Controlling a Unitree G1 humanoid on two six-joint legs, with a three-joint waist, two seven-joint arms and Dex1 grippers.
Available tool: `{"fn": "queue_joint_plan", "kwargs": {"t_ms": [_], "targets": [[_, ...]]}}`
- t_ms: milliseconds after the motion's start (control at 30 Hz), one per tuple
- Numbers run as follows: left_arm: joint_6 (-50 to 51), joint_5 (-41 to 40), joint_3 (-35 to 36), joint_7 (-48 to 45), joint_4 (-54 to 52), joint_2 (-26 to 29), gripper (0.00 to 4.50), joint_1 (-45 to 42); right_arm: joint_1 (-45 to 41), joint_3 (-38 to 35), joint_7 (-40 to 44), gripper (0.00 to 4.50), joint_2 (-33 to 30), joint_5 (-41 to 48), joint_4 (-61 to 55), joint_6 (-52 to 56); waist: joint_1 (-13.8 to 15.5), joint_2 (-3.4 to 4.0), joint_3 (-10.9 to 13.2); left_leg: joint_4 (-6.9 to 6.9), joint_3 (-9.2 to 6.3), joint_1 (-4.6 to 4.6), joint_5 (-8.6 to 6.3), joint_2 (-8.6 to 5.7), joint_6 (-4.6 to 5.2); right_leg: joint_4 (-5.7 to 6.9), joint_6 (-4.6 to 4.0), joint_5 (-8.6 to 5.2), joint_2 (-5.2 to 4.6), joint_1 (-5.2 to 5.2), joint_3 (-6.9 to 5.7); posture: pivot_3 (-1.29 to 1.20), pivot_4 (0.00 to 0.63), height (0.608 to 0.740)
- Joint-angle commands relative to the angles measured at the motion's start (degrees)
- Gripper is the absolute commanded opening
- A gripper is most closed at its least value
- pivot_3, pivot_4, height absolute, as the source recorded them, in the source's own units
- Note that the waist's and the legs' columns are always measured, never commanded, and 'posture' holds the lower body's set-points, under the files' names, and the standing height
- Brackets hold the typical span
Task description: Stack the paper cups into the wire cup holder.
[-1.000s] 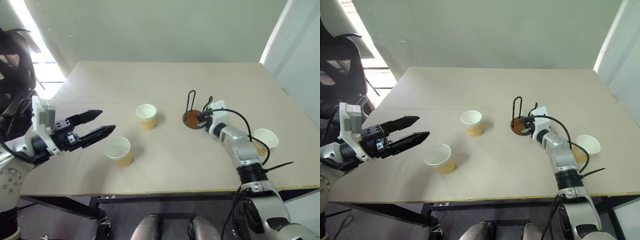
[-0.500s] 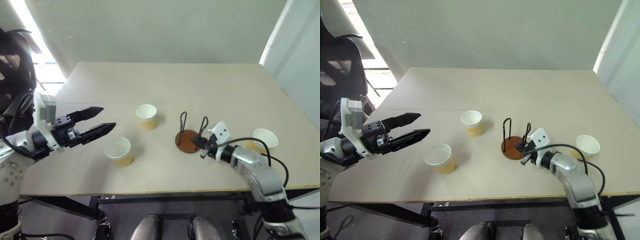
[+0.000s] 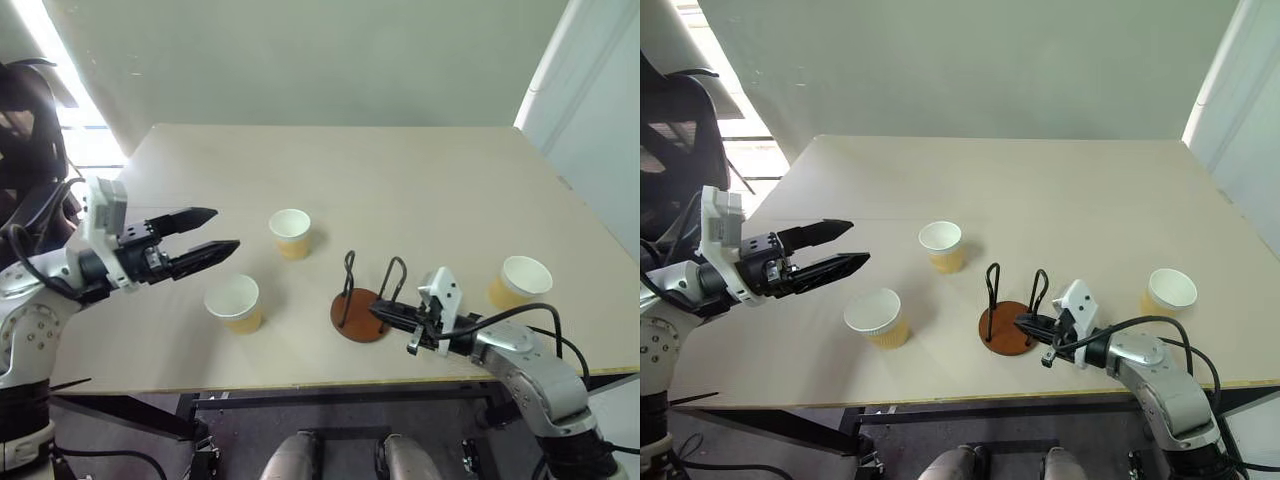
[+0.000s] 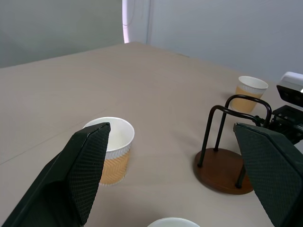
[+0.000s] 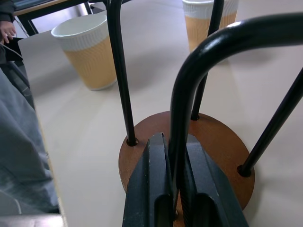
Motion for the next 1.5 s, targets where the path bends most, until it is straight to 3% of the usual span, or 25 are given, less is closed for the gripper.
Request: {"fn": "queue_joint_plan", "kwargs": {"t_ms": [33, 767, 867, 1233, 1500], "targets": [[-1.2, 0.1, 0.8, -0.2, -0.7, 0.4, 4.50, -0.8, -1.5, 0.7, 0.1, 0.02, 0.1, -1.3, 0.7, -3.6, 0.0, 0.00, 0.0, 0.00, 0.00, -0.01, 0.00, 0.00, 0.00, 0.00, 0.04, -0.03, 0.00, 0.00, 0.00, 0.00, 0.150, 0.740], [-1.5, -0.7, 2.1, 1.2, -2.8, 0.2, 4.50, 1.1, -2.2, 2.6, 3.5, 0.02, -2.4, -2.7, 4.2, -7.3, 0.0, -0.05, 0.0, 0.00, 0.00, 0.02, 0.01, 0.00, -0.01, -0.01, 0.15, -0.10, 0.00, 0.08, 0.00, 0.00, 0.150, 0.740], [-1.4, -0.9, 2.0, 1.2, -2.9, 0.3, 4.50, 0.8, -2.3, 2.5, 3.3, 0.74, -2.3, -2.8, 4.4, -7.0, 0.0, -0.05, 0.0, 0.00, -0.01, 0.02, 0.01, 0.00, -0.01, 0.00, 0.14, -0.09, 0.00, 0.08, 0.00, 0.00, 0.150, 0.740], [-1.1, -1.0, 1.4, 0.7, -2.8, 0.4, 4.50, 0.5, -2.3, 1.9, 4.1, 4.36, -2.6, -0.2, 2.2, -2.8, 0.0, -0.05, 0.0, 0.00, 0.01, 0.00, 0.01, 0.00, -0.01, -0.03, 0.17, -0.11, 0.00, 0.08, -0.01, 0.00, 0.150, 0.740], [-1.5, -0.3, 0.6, 0.0, -1.8, 0.6, 4.50, -0.2, -2.0, -1.3, 8.4, 4.36, -9.6, 4.4, -1.0, 1.9, 0.1, -0.07, 0.0, 0.00, 0.03, -0.02, 0.01, 0.00, -0.01, -0.06, 0.20, -0.13, -0.01, 0.08, 0.01, 0.00, 0.150, 0.740]]}}
